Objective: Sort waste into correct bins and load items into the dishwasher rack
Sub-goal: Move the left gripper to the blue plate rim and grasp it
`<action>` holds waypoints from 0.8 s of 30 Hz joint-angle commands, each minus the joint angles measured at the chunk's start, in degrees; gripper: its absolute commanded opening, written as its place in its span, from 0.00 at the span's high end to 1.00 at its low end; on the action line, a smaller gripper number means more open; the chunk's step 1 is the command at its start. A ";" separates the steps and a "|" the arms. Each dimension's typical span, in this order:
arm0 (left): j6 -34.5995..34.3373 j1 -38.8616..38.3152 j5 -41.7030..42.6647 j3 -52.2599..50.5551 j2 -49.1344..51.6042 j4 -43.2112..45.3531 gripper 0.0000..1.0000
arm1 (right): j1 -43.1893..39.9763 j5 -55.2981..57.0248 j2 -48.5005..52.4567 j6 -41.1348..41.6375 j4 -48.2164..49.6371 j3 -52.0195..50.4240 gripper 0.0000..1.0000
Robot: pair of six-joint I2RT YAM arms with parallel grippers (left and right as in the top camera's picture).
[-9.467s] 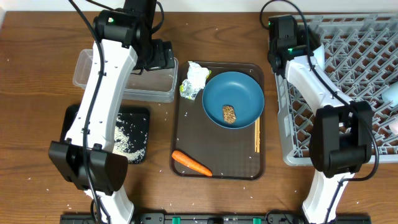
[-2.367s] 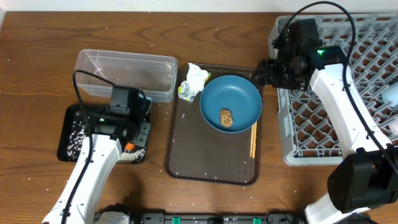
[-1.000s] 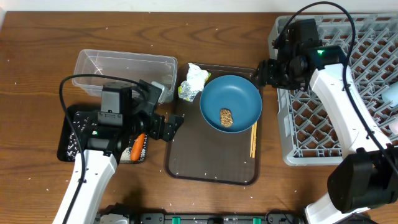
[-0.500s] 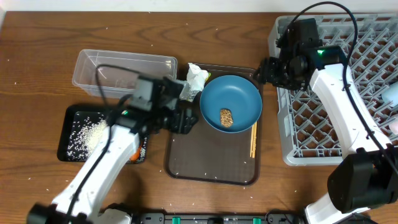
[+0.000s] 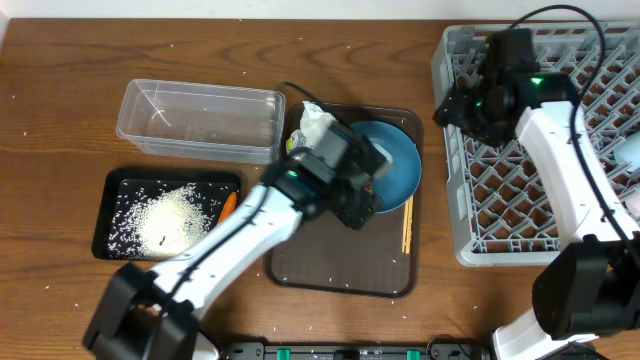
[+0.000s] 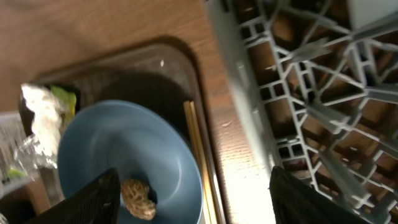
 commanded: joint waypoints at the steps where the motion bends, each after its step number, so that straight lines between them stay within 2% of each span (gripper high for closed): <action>1: 5.64 -2.93 -4.85 1.09 3.56 -0.09 0.33 | -2.47 -1.84 -1.29 1.86 -0.28 0.24 0.30; 5: 10.82 -5.86 -5.79 1.09 6.62 1.81 0.33 | -4.02 -2.29 -1.29 1.79 -1.49 0.24 0.29; 17: 10.82 -7.17 -6.80 1.07 12.26 9.92 0.41 | -4.00 -2.29 -1.29 1.57 -2.40 0.24 0.28; 20: 10.82 -7.19 -6.80 1.09 14.38 10.25 0.48 | -4.00 -2.27 -1.29 1.53 -2.60 0.24 0.28; 24: 11.50 -7.23 -6.80 1.09 14.67 12.15 0.48 | -4.00 -2.27 -1.29 1.11 -2.62 0.24 0.28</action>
